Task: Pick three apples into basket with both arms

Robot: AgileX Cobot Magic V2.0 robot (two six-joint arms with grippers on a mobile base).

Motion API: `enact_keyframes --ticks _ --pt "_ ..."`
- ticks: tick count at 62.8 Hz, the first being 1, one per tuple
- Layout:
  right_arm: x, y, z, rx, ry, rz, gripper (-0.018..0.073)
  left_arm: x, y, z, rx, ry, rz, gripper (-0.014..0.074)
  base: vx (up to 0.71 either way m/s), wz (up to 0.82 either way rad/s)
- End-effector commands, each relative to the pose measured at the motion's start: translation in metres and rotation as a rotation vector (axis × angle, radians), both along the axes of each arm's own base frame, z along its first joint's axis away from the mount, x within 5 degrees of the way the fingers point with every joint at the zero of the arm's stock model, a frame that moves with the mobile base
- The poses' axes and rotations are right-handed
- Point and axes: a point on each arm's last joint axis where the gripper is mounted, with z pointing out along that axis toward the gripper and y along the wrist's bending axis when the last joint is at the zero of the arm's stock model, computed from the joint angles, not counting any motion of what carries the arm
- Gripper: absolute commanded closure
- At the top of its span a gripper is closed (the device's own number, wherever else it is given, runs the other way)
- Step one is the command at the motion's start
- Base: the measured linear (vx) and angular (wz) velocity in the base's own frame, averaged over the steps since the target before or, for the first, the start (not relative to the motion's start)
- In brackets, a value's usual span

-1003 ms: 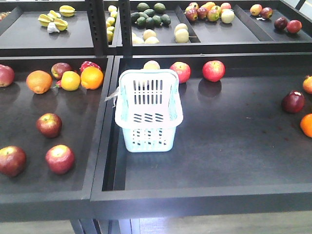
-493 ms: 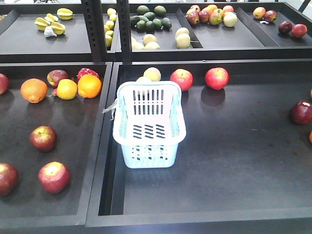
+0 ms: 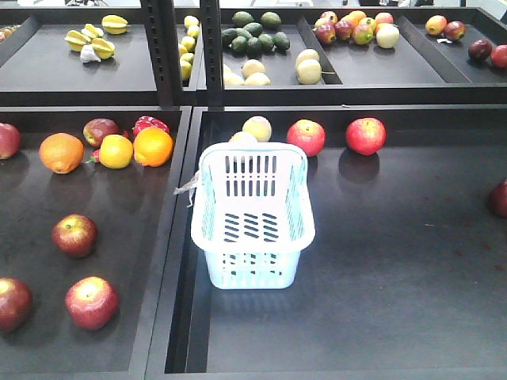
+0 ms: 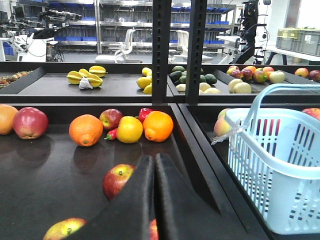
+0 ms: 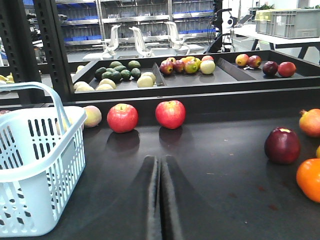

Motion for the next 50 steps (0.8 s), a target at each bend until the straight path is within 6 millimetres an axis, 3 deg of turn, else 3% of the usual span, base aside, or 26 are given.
enact_keyframes --ticks 1,50 --pt "-0.0002 0.0005 0.0022 -0.02 -0.067 0.003 0.0564 -0.0002 -0.0005 -0.0001 -0.005 -0.067 -0.005 0.0603 0.06 0.04" --pt "-0.0002 0.0005 0.0022 -0.02 -0.067 0.003 0.0564 -0.0002 -0.0005 -0.0001 -0.005 -0.067 -0.005 0.0603 0.05 0.03"
